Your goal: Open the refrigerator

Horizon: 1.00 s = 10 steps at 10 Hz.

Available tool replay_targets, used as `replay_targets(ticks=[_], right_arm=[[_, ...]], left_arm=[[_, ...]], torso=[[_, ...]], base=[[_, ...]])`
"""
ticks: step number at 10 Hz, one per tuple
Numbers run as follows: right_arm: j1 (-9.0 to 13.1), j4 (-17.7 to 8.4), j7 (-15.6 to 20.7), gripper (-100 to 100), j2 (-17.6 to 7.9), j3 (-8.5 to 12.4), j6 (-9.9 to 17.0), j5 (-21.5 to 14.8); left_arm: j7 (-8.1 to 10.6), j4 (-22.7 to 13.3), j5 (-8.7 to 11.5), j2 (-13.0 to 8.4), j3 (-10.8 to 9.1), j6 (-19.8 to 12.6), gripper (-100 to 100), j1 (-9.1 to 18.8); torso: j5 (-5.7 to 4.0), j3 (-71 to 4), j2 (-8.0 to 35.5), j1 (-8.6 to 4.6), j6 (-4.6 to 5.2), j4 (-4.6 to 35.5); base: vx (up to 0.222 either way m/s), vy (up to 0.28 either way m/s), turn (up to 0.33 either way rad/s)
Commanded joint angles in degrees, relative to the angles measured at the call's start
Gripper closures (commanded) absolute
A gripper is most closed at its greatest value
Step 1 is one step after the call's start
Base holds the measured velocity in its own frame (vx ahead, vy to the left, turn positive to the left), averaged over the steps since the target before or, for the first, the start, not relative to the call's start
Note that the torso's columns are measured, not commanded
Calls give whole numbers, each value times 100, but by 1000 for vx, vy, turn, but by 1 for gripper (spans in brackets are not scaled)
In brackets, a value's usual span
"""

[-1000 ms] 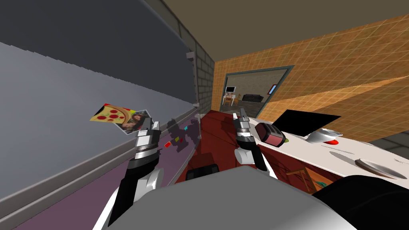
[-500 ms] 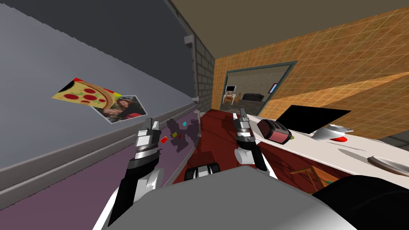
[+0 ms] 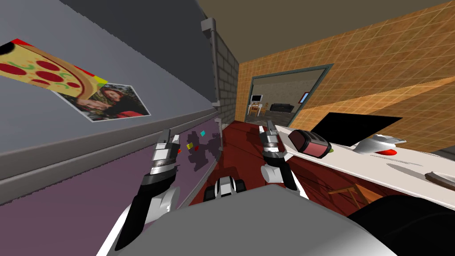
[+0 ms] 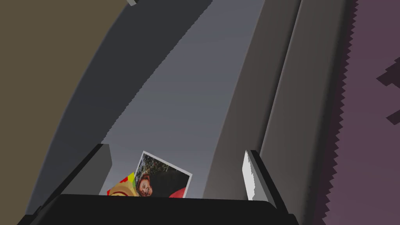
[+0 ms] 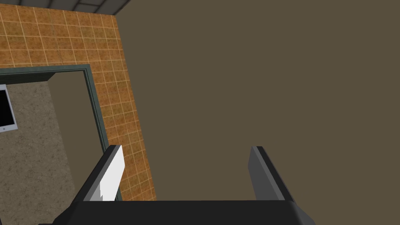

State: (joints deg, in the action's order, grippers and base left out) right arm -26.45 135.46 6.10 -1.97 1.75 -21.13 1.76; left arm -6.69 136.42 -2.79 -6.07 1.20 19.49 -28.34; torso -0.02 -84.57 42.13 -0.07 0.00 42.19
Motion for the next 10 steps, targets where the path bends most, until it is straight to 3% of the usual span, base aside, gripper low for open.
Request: replay_targets(ticks=[1, 10], right_arm=[[0, 0, 0, 0, 0, 0, 0, 0], [0, 0, 0, 0, 0, 0, 0, 0]], left_arm=[[24, 60, 96, -273, -89, -427, -100, 199], [91, 290, 400, -853, -361, -1735, -100, 810]], torso=[[1, -4, 5, 3, 0, 5], [2, -1, 13, 8, 0, 9]], base=[[58, -67, -8], [53, -53, -5]])
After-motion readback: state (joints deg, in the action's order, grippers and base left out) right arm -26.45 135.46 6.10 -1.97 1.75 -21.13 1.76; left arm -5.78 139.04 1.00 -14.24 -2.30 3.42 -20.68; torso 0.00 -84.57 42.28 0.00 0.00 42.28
